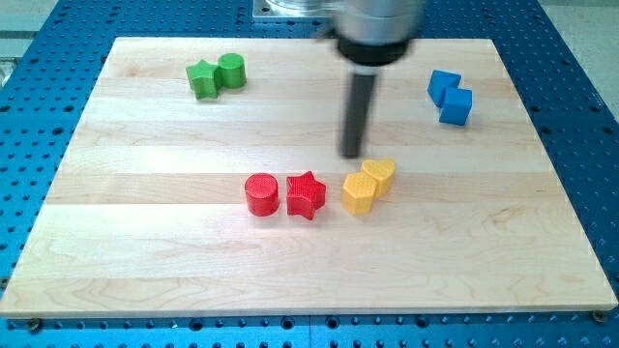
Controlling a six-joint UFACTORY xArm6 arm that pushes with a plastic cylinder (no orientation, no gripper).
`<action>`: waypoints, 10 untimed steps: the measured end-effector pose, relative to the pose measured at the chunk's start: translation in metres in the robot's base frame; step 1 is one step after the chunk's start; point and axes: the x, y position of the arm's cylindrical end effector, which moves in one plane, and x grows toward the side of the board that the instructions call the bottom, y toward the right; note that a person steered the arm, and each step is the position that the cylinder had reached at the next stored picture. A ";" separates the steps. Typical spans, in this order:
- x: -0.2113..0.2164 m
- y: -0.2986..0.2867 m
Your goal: Push the yellow heart into the blue cube
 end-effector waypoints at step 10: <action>0.044 0.197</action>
